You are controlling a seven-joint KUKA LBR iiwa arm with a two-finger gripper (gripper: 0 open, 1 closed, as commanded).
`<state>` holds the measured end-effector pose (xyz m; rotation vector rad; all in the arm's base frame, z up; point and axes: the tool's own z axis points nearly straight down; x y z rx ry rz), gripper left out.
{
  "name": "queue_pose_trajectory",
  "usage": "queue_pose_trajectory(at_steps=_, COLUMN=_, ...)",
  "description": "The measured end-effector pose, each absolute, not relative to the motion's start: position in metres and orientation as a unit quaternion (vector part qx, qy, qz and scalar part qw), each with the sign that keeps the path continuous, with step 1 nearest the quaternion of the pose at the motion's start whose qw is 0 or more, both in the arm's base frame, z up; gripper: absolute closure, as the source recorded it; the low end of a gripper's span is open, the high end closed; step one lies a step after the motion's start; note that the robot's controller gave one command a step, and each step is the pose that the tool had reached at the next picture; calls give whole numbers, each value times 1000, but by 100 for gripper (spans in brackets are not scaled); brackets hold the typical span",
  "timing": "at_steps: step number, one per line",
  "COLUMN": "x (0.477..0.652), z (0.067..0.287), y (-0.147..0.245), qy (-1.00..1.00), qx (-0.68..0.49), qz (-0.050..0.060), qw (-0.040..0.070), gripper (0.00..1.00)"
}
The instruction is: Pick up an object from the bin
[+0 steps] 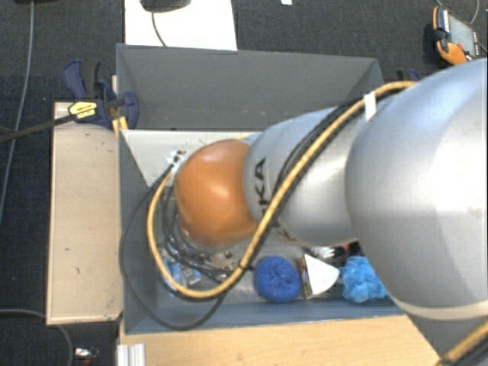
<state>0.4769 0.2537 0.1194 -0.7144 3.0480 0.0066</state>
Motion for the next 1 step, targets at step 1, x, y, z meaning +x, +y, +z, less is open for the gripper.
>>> queue_pose_trajectory(at_steps=1, x=476, z=108, y=253, qy=974, qx=-228, qz=2, qw=4, gripper=100)
